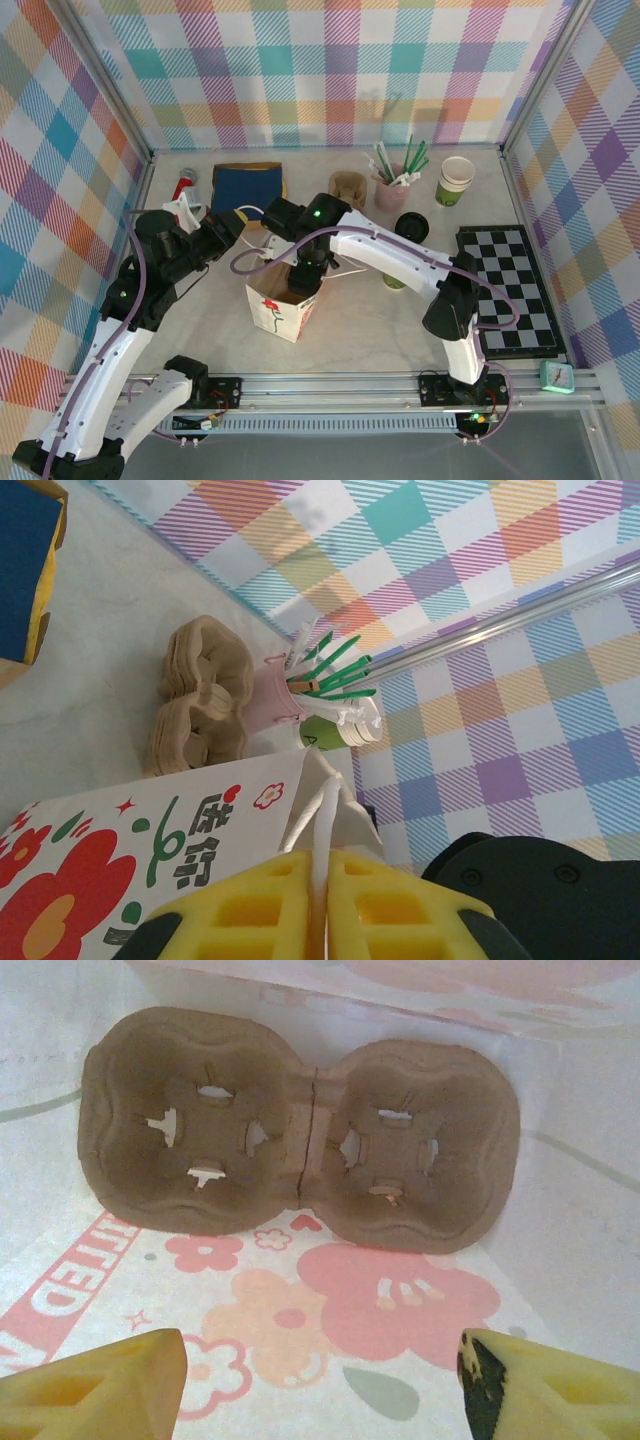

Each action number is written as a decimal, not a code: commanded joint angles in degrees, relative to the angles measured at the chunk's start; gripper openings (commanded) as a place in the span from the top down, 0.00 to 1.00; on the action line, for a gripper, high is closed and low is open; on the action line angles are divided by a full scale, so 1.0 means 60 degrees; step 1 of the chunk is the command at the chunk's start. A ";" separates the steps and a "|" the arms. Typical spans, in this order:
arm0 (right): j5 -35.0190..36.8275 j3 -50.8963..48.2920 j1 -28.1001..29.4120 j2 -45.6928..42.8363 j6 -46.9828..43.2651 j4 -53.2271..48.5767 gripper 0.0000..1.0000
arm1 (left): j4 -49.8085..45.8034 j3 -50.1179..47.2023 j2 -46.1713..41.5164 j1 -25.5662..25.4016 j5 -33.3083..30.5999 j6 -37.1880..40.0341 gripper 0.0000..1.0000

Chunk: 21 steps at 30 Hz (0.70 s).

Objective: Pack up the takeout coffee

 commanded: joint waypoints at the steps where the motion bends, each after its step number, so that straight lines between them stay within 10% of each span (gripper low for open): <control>1: -0.0105 0.0473 0.0076 -0.0213 -0.0039 -0.0576 0.27 | 0.0167 -0.0122 0.0028 0.0114 -0.0060 0.0070 0.88; 21: -0.0040 0.1697 0.0103 -0.0567 0.0135 -0.1241 0.10 | -0.0252 -0.0035 0.0172 0.0114 -0.0387 0.0371 0.84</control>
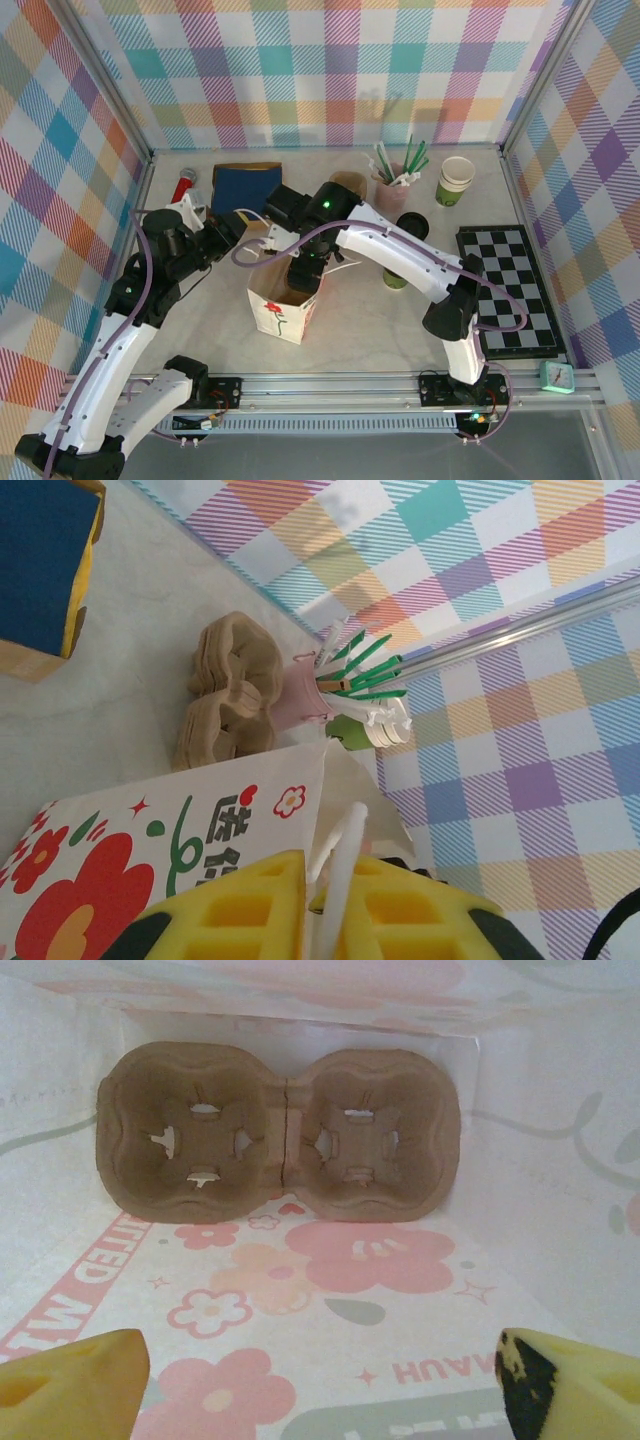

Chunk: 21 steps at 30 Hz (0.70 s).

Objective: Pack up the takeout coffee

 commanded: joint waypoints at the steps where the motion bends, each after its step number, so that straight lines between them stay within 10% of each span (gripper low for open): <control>1: -0.0307 0.0319 0.0074 -0.0602 0.0065 -0.0228 0.10 | -0.0188 0.0157 -0.0004 0.0110 -0.0142 0.0256 0.84; 21: 0.0795 0.0526 0.0074 -0.1893 0.0905 0.0585 0.01 | -0.0568 0.0322 0.0176 0.0110 -0.0445 0.0617 0.67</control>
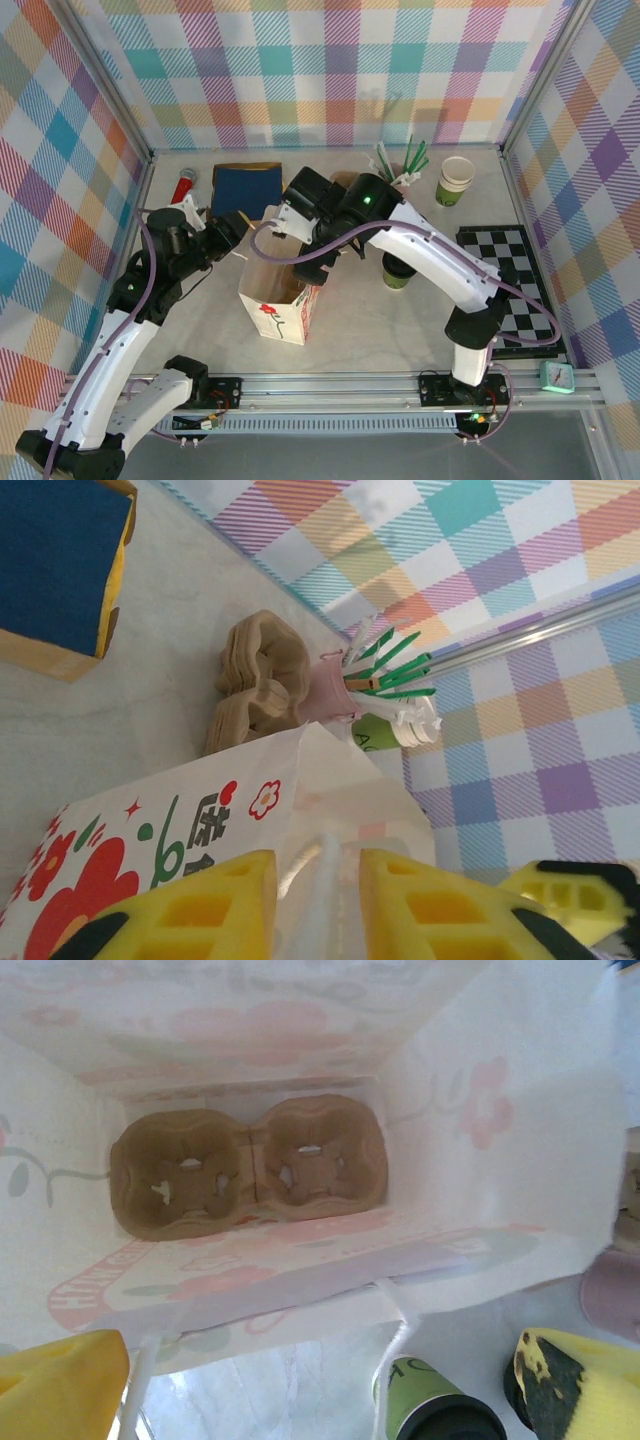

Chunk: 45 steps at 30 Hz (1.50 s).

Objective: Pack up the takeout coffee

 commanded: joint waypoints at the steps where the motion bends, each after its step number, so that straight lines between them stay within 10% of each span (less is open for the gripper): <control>1: 0.0469 0.0010 0.0063 -0.0672 0.0525 0.0515 0.01 | -0.0301 0.0339 0.0018 0.0110 -0.0240 0.0309 0.65; 20: -0.0369 -0.1351 -0.2193 -0.2191 0.3931 0.1382 0.01 | -0.3056 0.1967 0.0803 0.0081 -0.1185 0.2423 0.00; 34: -0.0662 -0.2347 -0.2661 -0.2965 0.5322 0.1407 0.09 | -0.5057 0.4029 0.1511 -0.0074 -0.1618 0.4242 0.00; 45: -0.3135 -0.3824 -0.2662 -0.2765 0.6360 0.2665 0.24 | -0.5158 0.3497 0.2698 -0.1164 -0.1667 0.4594 0.07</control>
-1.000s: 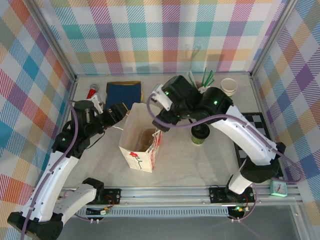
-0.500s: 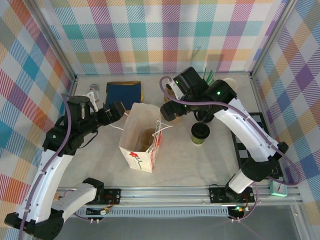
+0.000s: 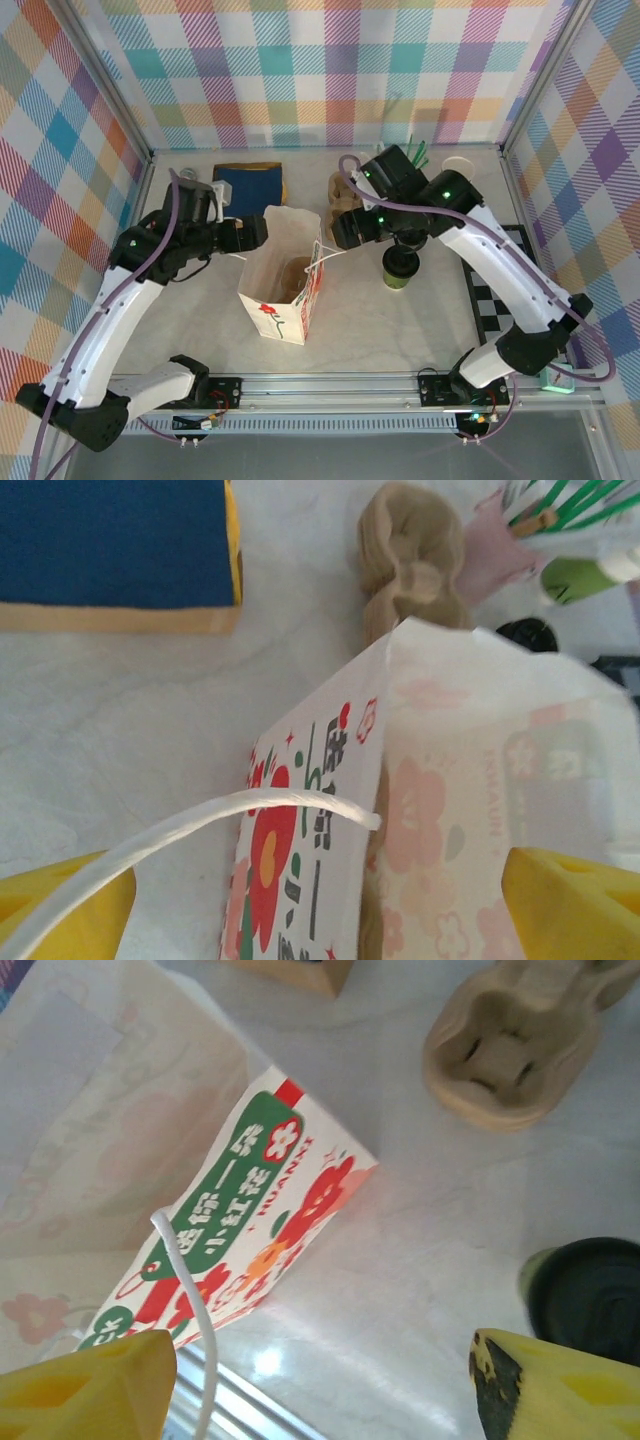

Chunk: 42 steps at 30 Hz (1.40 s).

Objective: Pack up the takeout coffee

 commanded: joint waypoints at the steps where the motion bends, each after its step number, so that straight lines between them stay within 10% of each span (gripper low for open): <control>1: -0.1074 -0.0172 0.0023 0.0349 0.0559 0.0825 0.24 | 0.0050 -0.0138 0.0183 -0.0092 0.0117 0.0286 0.08; 17: -0.1397 0.0590 0.0038 0.1941 0.0886 0.1375 0.50 | 0.0401 -0.0413 0.0470 -0.0423 0.0268 -0.0117 0.74; 42: -0.1127 0.2058 0.0435 0.2531 0.0681 0.1103 0.51 | 0.2262 -0.1445 -0.1616 -0.0649 -0.0438 -0.1596 0.97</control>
